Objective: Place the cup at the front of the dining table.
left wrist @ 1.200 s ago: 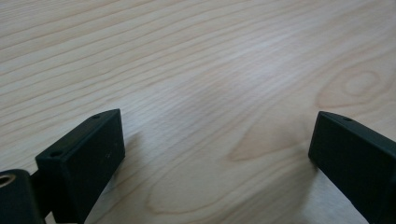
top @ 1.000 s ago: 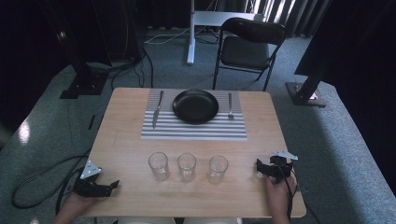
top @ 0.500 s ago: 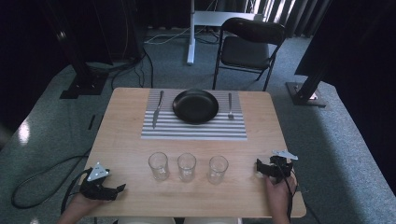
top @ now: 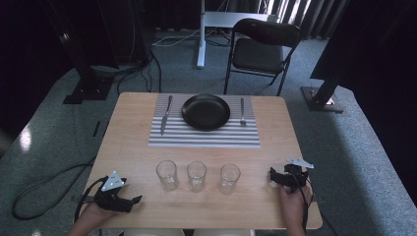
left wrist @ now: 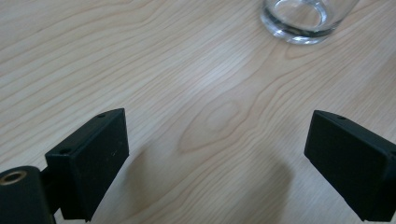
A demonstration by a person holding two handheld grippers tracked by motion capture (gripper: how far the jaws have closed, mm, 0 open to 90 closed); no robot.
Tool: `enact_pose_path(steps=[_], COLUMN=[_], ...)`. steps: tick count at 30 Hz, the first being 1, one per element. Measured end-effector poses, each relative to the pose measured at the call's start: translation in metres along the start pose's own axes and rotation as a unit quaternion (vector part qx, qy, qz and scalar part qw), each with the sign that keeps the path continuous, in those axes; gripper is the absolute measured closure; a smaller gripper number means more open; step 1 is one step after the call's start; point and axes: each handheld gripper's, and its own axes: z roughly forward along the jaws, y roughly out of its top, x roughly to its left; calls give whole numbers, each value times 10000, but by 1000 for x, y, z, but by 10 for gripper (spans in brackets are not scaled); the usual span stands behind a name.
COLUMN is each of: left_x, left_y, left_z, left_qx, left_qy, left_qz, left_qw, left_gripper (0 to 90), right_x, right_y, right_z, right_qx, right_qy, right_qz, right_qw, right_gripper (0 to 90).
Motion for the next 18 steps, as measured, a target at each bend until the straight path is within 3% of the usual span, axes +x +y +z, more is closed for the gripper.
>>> enact_pose_path(steps=[5, 12, 18], left_x=[-6, -14, -21], left_y=[5, 13, 24], left_z=[4, 7, 11], left_qx=[-49, -107, -263], left_qy=[-197, -233, -472], left_qz=[54, 149, 190], left_qw=[9998, 9996, 9984], left_gripper=[69, 69, 69], right_x=[0, 0, 0], right_y=[0, 0, 0], right_z=[0, 0, 0], right_qx=[0, -1, -1], right_qy=[0, 0, 0], right_qz=[0, 0, 1], right_qw=[10000, 10000, 10000], right_gripper=[115, 115, 115])
